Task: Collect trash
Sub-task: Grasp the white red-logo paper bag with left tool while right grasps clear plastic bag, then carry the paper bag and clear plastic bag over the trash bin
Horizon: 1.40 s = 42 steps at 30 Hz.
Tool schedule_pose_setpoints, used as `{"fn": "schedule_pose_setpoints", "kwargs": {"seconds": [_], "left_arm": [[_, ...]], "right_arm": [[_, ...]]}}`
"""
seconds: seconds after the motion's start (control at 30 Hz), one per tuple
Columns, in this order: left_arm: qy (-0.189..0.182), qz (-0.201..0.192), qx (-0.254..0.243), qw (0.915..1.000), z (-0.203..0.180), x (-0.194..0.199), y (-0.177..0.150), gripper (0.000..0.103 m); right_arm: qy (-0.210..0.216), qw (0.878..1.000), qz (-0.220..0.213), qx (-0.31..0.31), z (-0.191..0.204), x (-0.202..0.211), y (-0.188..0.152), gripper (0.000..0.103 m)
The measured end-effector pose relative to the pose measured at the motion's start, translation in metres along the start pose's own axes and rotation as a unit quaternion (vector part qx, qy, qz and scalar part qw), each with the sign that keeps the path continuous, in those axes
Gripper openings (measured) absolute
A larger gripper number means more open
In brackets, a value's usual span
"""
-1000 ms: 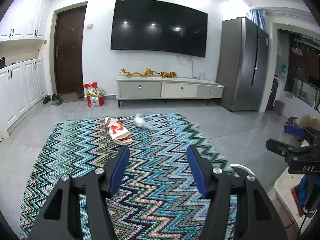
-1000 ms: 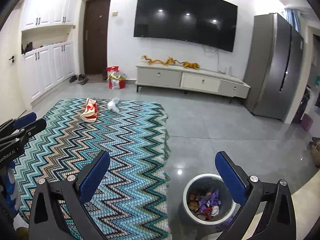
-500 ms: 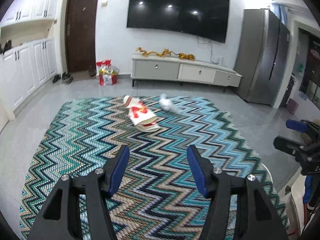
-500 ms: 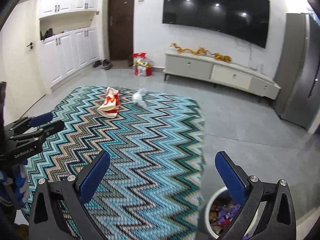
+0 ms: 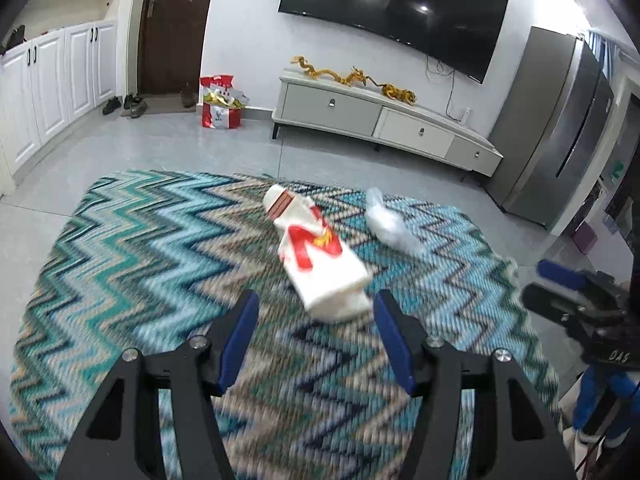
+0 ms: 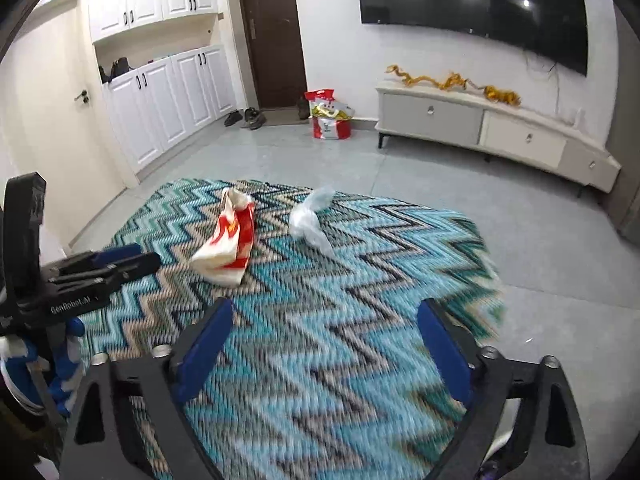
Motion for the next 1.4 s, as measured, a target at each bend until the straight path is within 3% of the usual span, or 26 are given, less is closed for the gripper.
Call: {"fn": "schedule_pose_setpoints", "kwargs": {"seconds": [0.23,0.47,0.6,0.73,1.0,1.4], "left_arm": [[0.003,0.034,0.029,0.9990,-0.006,-0.068,0.031,0.058],[0.010,0.066,0.050,0.9965,0.001,-0.112,0.039,0.058],[0.000,0.062,0.055,0.9966,0.003,-0.117,0.039,0.058],[-0.003,0.054,0.054,0.9971,0.004,-0.111,0.035,0.052],[0.003,0.018,0.041,0.9990,0.001,-0.053,0.009,0.047],[0.021,-0.057,-0.028,0.9978,-0.032,0.078,-0.035,0.047]], "right_arm": [[0.058,0.997,0.005,-0.048,-0.012,-0.064,0.027,0.071],[0.063,0.997,0.025,-0.041,-0.006,-0.117,0.034,0.065],[0.061,0.997,0.033,-0.032,-0.001,-0.140,0.038,0.062],[0.054,0.997,0.045,-0.039,-0.005,-0.153,0.035,0.031],[0.072,0.997,0.027,-0.028,0.010,-0.104,0.014,0.029],[0.071,0.997,0.002,0.001,0.049,0.053,-0.077,0.029]]}}
Point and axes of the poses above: each gripper's, at about its wrist camera, not at the fingertips, and x roughly against the way its jaws point, z to its left, y to its top, the point moved 7 cm from there along -x, roughly the way its jaws point, and after that the axes turned 9 degrees about y, right-handed, at the moved point
